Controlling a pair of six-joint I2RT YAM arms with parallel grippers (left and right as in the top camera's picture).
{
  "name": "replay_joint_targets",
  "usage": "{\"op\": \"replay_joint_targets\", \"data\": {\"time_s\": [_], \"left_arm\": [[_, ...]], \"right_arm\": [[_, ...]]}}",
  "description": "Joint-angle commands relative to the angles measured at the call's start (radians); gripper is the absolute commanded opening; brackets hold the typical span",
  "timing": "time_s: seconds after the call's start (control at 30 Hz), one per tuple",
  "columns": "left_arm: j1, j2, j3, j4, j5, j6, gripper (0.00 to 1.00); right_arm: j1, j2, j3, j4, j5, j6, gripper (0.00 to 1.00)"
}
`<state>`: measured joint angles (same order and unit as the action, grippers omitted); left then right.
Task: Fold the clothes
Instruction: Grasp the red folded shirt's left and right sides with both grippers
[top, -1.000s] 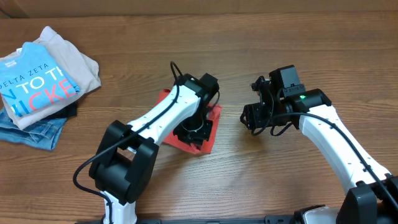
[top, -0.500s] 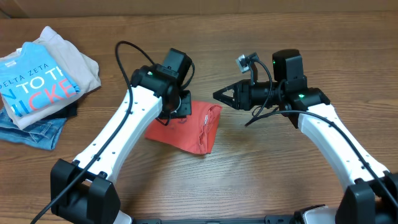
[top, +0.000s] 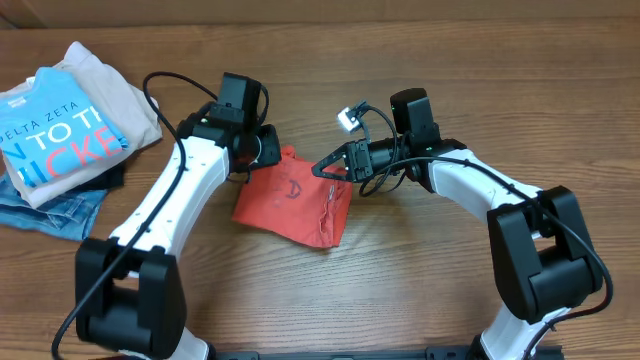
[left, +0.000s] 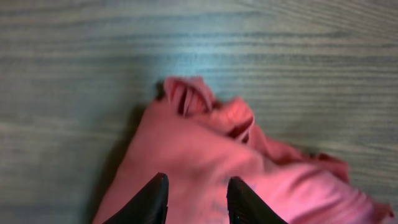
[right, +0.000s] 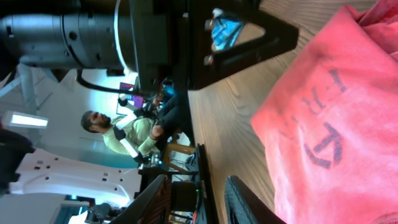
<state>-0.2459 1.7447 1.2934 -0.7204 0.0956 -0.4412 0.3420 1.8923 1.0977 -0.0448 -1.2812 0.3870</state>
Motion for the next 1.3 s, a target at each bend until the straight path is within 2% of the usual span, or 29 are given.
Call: {"op": "replay_joint_targets", "data": {"time_s": [0.0, 0.13, 0.27, 0.37, 0.57, 0.77, 0.83, 0.9, 1.0, 1.13, 1.27], "left_arm": [[0.005, 0.072, -0.016, 0.061, 0.11, 0.109, 0.35], [0.012, 0.153, -0.016, 0.125, 0.23, 0.193, 0.33], [0.052, 0.207, -0.016, 0.149, 0.333, 0.21, 0.33], [0.067, 0.245, -0.016, 0.146, 0.326, 0.234, 0.34], [0.106, 0.291, -0.016, 0.211, 0.26, 0.237, 0.35], [0.109, 0.292, -0.016, 0.249, 0.187, 0.227, 0.36], [0.109, 0.292, -0.016, 0.247, 0.182, 0.228, 0.36], [0.119, 0.284, -0.006, 0.246, 0.184, 0.237, 0.36], [0.162, 0.245, 0.035, 0.208, 0.185, 0.246, 0.37], [0.26, 0.126, 0.119, 0.086, 0.206, 0.28, 0.38], [0.306, -0.009, 0.148, -0.086, 0.404, 0.439, 0.41]], "right_arm": [[0.013, 0.041, 0.009, 0.007, 0.099, -0.002, 0.32], [0.034, 0.076, 0.009, 0.002, 0.177, -0.045, 0.31], [0.053, 0.111, 0.009, -0.039, 0.347, -0.046, 0.28], [0.058, 0.134, 0.009, -0.105, 0.45, -0.041, 0.28], [0.058, 0.151, 0.009, -0.131, 0.573, 0.089, 0.31], [0.058, 0.151, 0.009, -0.191, 0.581, 0.089, 0.32], [0.053, 0.151, 0.009, -0.2, 0.565, 0.089, 0.35], [0.048, 0.151, 0.009, -0.172, 0.491, 0.017, 0.37], [0.023, 0.142, 0.018, -0.179, 0.433, -0.052, 0.37], [-0.032, 0.075, 0.018, -0.222, 0.382, -0.121, 0.41], [-0.048, -0.092, 0.018, -0.366, 0.483, -0.243, 0.47]]}}
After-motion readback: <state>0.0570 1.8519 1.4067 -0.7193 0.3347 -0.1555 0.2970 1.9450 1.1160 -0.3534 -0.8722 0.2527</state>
